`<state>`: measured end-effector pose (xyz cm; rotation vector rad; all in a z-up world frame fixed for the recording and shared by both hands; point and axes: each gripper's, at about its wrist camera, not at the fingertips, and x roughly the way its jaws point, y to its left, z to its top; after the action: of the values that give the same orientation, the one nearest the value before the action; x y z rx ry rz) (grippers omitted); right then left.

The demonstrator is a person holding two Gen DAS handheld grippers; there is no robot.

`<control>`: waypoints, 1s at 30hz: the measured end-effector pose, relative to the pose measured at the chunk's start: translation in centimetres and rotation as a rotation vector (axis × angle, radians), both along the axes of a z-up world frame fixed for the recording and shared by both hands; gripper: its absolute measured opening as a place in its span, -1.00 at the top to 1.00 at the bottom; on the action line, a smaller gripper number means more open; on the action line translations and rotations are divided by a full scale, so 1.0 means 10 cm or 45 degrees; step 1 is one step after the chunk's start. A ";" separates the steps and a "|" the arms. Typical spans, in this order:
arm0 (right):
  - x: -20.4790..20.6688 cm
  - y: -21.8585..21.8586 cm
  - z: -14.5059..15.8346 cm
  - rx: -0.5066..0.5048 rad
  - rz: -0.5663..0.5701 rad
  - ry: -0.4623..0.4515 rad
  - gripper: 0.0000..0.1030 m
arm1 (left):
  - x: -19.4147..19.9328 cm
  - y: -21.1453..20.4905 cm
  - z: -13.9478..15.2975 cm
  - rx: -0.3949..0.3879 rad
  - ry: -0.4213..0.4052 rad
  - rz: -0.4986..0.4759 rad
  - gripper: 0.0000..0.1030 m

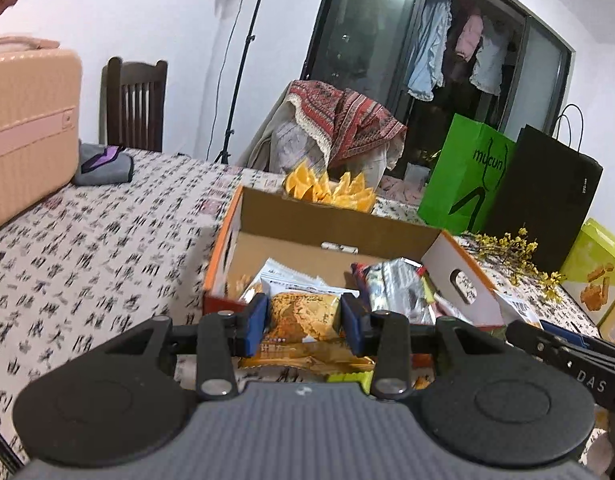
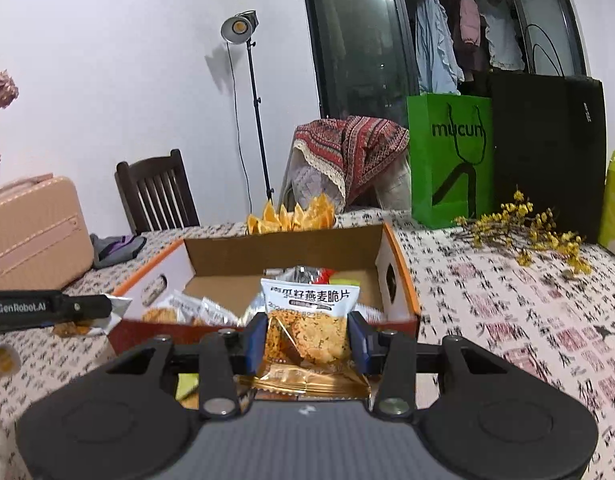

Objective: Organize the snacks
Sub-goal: 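Carry both cracker packets into the box and open both grippers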

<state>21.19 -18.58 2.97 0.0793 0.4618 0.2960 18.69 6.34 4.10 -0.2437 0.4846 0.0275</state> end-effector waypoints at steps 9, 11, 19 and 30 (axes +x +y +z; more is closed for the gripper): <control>0.45 0.11 0.20 0.032 0.001 -0.015 0.18 | 0.41 -0.17 0.19 0.045 -0.002 -0.036 0.22; 0.58 0.13 0.23 0.037 -0.006 -0.012 0.18 | 0.51 -0.19 0.23 0.056 -0.002 -0.029 0.21; 1.03 0.27 0.09 0.019 -0.020 0.023 0.19 | 0.93 -0.21 0.19 0.068 0.002 0.007 0.21; 1.19 0.30 -0.25 -0.016 -0.009 0.058 0.18 | 1.12 -0.21 -0.19 0.129 0.010 -0.021 0.21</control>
<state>33.13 -15.61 0.43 0.0758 0.5087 0.2845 29.87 4.28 2.20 -0.1404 0.4916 0.0365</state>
